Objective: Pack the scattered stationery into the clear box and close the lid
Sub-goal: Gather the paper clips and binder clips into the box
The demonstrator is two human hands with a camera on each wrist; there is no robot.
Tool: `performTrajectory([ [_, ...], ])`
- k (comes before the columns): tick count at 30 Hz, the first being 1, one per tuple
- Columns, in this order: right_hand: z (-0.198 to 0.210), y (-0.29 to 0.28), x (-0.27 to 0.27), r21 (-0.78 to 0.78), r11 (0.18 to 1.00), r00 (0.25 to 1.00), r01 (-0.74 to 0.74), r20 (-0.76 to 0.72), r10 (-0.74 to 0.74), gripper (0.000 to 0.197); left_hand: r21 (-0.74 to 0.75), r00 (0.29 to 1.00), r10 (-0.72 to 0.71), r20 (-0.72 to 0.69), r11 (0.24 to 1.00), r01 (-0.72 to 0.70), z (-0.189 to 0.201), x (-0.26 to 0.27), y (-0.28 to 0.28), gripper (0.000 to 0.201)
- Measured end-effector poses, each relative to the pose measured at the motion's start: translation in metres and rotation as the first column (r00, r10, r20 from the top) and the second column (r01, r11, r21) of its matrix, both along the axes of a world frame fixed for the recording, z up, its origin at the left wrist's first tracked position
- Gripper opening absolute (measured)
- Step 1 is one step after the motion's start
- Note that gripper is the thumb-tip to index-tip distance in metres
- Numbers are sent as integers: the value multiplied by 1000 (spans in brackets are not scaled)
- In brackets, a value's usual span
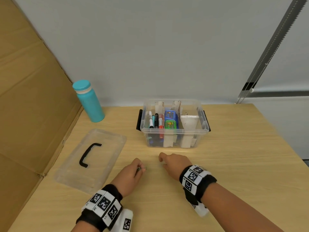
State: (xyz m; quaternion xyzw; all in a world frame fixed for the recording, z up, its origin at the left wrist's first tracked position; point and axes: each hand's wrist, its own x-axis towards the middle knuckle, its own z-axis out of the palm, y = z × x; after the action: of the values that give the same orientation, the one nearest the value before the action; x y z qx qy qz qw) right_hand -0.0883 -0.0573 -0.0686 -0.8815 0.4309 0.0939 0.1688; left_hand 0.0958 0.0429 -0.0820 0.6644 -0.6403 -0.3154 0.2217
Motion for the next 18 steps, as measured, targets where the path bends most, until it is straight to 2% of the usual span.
performTrajectory([
  [4,0,-5,10,-13,999,993,-44,-109,42,18,-9,998,46,-30,999,-46,-4,11,5,10],
  [7,2,-6,14,38,999,989,0,-147,5,25,-11,997,59,-44,998,-60,-5,11,4,14],
  [11,3,-7,12,148,988,996,51,-86,-39,27,5,998,48,-48,999,-47,-1,5,-1,22],
  [18,4,8,-14,169,983,997,70,7,-73,7,11,998,29,-49,1000,-28,4,-2,-14,21],
])
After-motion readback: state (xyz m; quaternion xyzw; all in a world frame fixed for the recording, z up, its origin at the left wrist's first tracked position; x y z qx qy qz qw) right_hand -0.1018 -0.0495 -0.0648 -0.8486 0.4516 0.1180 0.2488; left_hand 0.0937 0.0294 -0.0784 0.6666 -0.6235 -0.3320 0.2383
